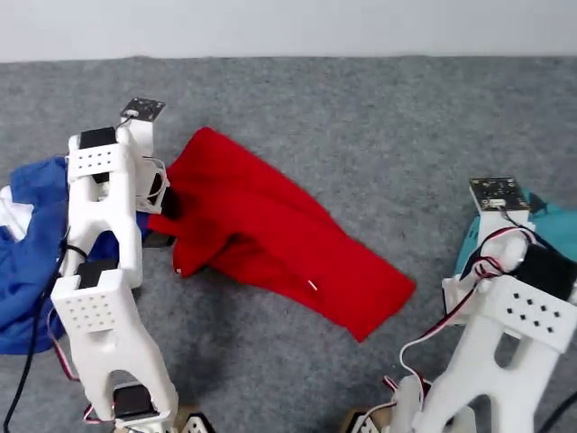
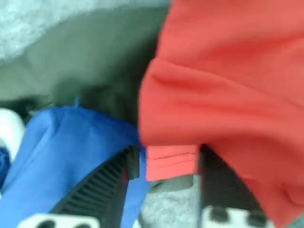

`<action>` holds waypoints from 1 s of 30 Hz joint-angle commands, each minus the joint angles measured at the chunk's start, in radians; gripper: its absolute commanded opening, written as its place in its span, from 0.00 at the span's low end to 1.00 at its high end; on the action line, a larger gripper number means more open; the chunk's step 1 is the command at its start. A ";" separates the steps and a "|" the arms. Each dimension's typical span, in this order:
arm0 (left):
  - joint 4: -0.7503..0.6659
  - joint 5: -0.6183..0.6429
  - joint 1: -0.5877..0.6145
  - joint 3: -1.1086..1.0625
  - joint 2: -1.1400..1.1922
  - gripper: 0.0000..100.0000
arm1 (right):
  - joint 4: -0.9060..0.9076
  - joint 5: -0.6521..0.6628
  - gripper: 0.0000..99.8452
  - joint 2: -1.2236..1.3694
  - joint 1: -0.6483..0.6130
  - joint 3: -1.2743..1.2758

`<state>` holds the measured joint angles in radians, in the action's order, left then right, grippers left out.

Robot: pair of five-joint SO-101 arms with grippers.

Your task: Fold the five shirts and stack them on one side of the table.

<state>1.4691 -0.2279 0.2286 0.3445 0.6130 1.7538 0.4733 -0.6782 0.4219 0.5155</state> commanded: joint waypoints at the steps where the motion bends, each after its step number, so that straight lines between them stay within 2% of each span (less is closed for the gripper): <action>1: -0.011 -0.012 -0.044 0.042 -0.009 0.03 | 0.039 -0.012 0.01 -0.018 0.007 -0.006; 8: 0.055 -0.014 -0.098 0.050 -0.025 0.01 | 0.041 -0.012 0.01 -0.027 0.007 -0.006; 13: 0.080 -0.008 -0.097 0.056 -0.149 0.01 | 0.042 -0.012 0.01 -0.027 -0.005 -0.008; 16: 0.092 0.012 -0.072 0.056 -0.259 0.01 | 0.044 -0.012 0.01 -0.027 -0.093 -0.006; 20: 0.091 0.081 -0.008 0.051 -0.371 0.01 | 0.042 -0.012 0.01 -0.016 -0.289 -0.006; 24: 0.129 0.078 -0.003 0.039 -0.341 0.01 | 0.041 -0.012 0.01 -0.015 -0.438 -0.006; 27: 0.118 0.078 -0.005 0.022 -0.250 0.02 | 0.041 -0.012 0.01 -0.015 -0.464 -0.005; 30: 0.106 0.080 -0.002 0.028 -0.146 0.12 | 0.039 -0.012 0.01 -0.015 -0.463 0.029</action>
<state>1.5842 -0.1573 0.2209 0.3613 0.4166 1.7553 0.4718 -0.6782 -0.0307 0.5340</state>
